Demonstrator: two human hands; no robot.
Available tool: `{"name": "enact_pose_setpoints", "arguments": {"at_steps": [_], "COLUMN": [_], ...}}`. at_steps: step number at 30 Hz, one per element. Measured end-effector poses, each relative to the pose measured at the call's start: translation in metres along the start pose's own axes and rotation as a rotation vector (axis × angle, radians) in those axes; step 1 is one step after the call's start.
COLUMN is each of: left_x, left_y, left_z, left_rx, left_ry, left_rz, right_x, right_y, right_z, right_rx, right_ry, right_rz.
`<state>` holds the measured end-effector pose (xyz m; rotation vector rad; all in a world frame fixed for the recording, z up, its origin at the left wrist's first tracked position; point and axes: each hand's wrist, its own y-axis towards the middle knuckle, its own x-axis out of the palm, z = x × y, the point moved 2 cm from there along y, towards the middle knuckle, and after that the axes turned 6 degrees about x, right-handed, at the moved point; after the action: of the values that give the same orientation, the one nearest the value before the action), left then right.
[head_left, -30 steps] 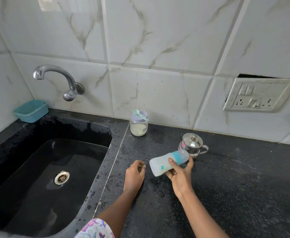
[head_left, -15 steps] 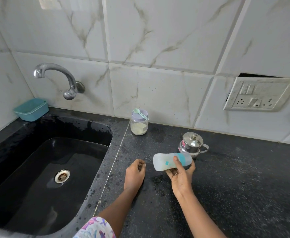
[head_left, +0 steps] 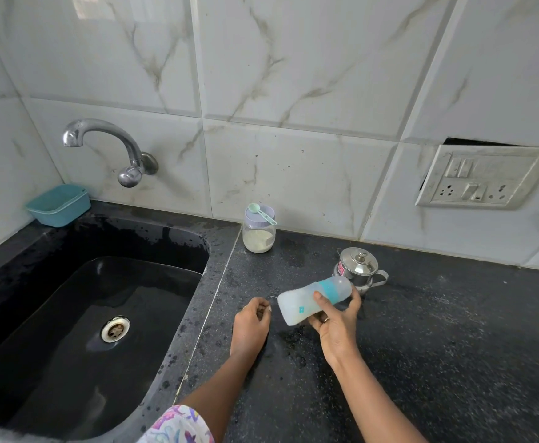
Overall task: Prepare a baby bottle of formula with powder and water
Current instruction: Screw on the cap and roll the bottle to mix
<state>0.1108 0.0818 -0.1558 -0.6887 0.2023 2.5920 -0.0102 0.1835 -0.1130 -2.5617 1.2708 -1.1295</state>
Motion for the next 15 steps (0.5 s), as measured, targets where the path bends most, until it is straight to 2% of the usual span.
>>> {"name": "enact_pose_setpoints", "arguments": {"at_steps": [2, 7, 11, 15], "left_x": [0.0002, 0.0009, 0.0006, 0.0004], "left_y": [-0.0002, 0.0011, -0.0008, 0.0004], "left_z": [-0.0004, -0.0006, 0.0, -0.0014], "left_rx": [0.0, 0.004, 0.004, 0.001], "left_ry": [0.002, 0.009, 0.009, 0.008], "left_rz": [0.001, 0.005, 0.002, 0.004], "right_x": [-0.0017, 0.0011, 0.0009, 0.0034], "right_y": [0.0015, -0.0035, 0.0006, -0.002], "right_z": [0.0015, 0.0013, 0.0018, 0.0011], "right_rx": [0.005, 0.016, 0.017, 0.014], "right_ry": [0.062, -0.093, 0.03, -0.109], "right_rz": [0.031, -0.053, 0.005, -0.063]}}
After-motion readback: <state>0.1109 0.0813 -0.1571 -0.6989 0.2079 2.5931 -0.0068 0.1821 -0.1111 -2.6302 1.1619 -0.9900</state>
